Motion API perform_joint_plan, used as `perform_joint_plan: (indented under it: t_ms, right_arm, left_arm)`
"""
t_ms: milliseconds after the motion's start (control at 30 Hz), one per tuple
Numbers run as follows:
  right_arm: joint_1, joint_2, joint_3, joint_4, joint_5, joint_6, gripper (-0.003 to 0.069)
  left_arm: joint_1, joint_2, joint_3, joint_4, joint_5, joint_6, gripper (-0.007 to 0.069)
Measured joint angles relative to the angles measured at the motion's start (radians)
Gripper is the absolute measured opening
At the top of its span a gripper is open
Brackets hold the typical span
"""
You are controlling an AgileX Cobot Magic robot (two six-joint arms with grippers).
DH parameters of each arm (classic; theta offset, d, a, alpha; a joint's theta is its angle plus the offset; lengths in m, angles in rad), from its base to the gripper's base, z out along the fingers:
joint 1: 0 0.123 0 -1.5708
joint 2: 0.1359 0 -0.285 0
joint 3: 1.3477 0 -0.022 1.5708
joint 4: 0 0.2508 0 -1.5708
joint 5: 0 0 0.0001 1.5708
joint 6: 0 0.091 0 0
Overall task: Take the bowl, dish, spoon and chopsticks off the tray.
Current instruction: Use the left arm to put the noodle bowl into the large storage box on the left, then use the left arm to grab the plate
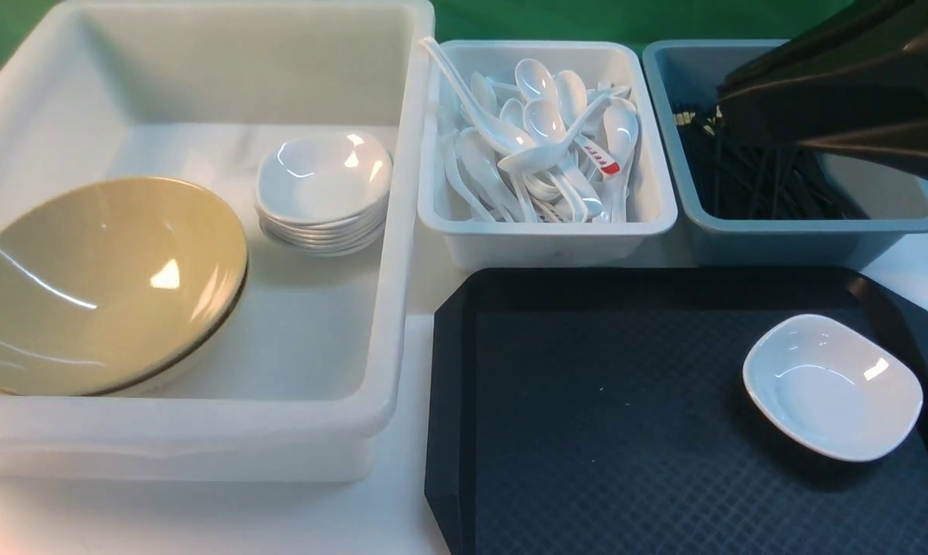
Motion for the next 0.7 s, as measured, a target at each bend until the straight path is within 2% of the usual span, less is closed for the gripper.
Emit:
perform_joint_plan:
  t_ms: [100,133,233,267,333,367,400,433,467,500,600,700]
  right_arm:
    - [0.0,0.002,0.0,-0.062,0.0,0.055,0.0066]
    - [0.0,0.008,0.0,-0.107,0.004,0.103,0.0067]
    - [0.0,0.019,0.0,-0.231,0.049,0.196,0.0066]
    - [0.0,0.02,0.0,-0.266,0.069,0.229,0.0068]
    - [0.0,0.021,0.0,-0.347,0.132,0.286,0.0069]
    - [0.0,0.021,0.0,-0.403,0.176,0.328,0.007]
    - [0.0,0.02,0.0,-0.422,0.195,0.341,0.0071]
    - [0.0,0.012,0.003,-0.492,0.251,0.399,0.0073]
    - [0.0,0.012,0.005,-0.5,0.254,0.399,0.0074]
    - [0.0,-0.02,0.025,-0.554,0.265,0.44,0.0076]
    - [0.0,-0.111,0.067,-0.577,0.272,0.492,0.0078]
    - [0.0,-0.226,0.109,-0.587,0.281,0.526,0.0078]
  left_arm:
    - [-0.057,-0.04,-0.104,0.013,0.056,-0.058,0.0578]
    - [-0.132,-0.06,-0.162,0.013,0.095,-0.076,0.0557]
    - [-0.421,-0.081,-0.236,0.008,0.141,-0.087,0.0441]
    - [-0.487,-0.081,-0.241,0.005,0.141,-0.087,0.0413]
    - [-0.718,-0.06,-0.244,0.011,0.121,-0.09,0.0314]
    - [-0.853,-0.039,-0.245,0.024,0.096,-0.09,0.0264]
    - [-0.875,-0.028,-0.245,0.027,0.084,-0.09,0.0244]
    - [-1.051,0.034,-0.249,0.06,0.026,-0.092,0.0172]
    - [-1.051,0.034,-0.249,0.06,0.018,-0.092,0.0164]
    - [-1.206,0.111,-0.255,0.086,-0.065,-0.094,0.0098]
    - [-1.321,0.243,-0.296,0.101,-0.148,-0.116,0.0063]
    - [-1.383,0.406,-0.394,0.099,-0.163,-0.136,0.0079]
